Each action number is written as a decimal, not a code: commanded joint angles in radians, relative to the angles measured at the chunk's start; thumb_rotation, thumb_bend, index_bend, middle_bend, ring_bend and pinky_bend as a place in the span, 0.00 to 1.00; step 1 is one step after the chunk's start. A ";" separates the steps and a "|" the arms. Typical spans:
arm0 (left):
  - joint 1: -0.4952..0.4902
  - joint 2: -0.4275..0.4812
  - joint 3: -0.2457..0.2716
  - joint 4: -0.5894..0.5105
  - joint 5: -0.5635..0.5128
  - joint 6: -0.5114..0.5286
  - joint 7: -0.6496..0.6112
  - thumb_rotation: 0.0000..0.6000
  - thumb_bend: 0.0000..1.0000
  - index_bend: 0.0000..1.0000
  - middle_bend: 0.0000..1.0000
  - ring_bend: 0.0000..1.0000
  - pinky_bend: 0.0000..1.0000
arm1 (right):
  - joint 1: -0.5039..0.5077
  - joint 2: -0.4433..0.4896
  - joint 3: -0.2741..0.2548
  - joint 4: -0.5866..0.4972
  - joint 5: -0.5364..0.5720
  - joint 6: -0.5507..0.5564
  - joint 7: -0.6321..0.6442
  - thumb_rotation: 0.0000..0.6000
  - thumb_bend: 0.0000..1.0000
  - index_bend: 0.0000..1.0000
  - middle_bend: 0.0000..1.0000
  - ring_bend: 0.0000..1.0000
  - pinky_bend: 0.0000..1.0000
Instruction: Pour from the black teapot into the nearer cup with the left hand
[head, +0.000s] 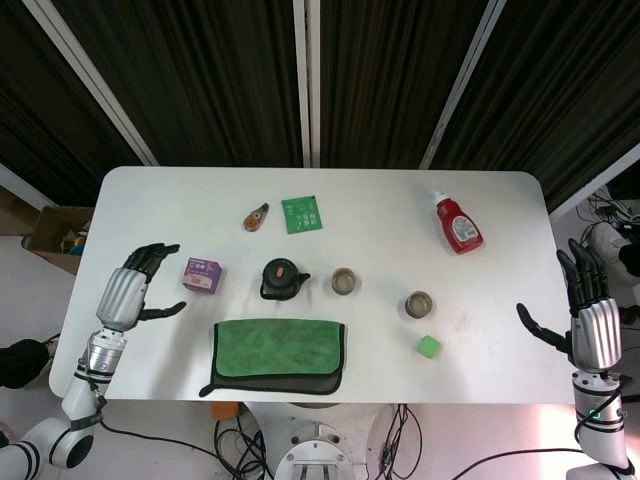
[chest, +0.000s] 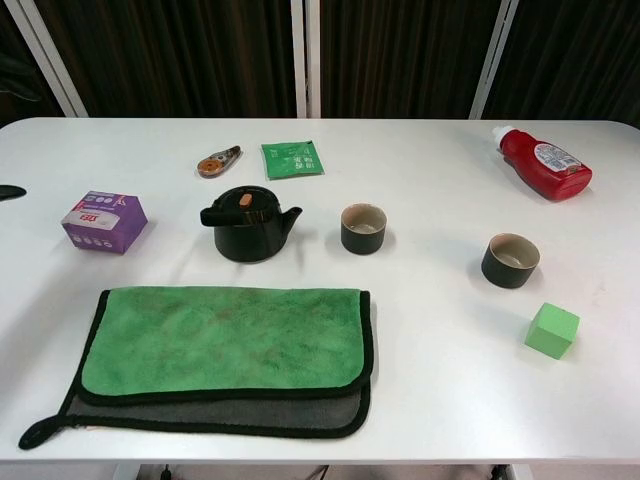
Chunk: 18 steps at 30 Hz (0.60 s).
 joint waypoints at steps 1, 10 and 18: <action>-0.001 0.000 0.000 -0.001 -0.001 0.000 -0.002 1.00 0.01 0.15 0.21 0.15 0.18 | 0.000 0.002 0.002 -0.001 0.002 0.001 0.000 1.00 0.23 0.00 0.00 0.00 0.00; -0.021 -0.001 0.013 -0.020 0.018 -0.011 0.034 1.00 0.01 0.15 0.21 0.15 0.18 | 0.006 0.005 0.008 -0.005 0.007 -0.001 -0.004 1.00 0.23 0.00 0.00 0.00 0.00; -0.073 -0.042 0.030 -0.038 0.046 -0.073 0.128 1.00 0.01 0.15 0.21 0.15 0.18 | 0.014 0.011 0.015 -0.006 0.008 -0.004 -0.006 1.00 0.23 0.00 0.00 0.00 0.00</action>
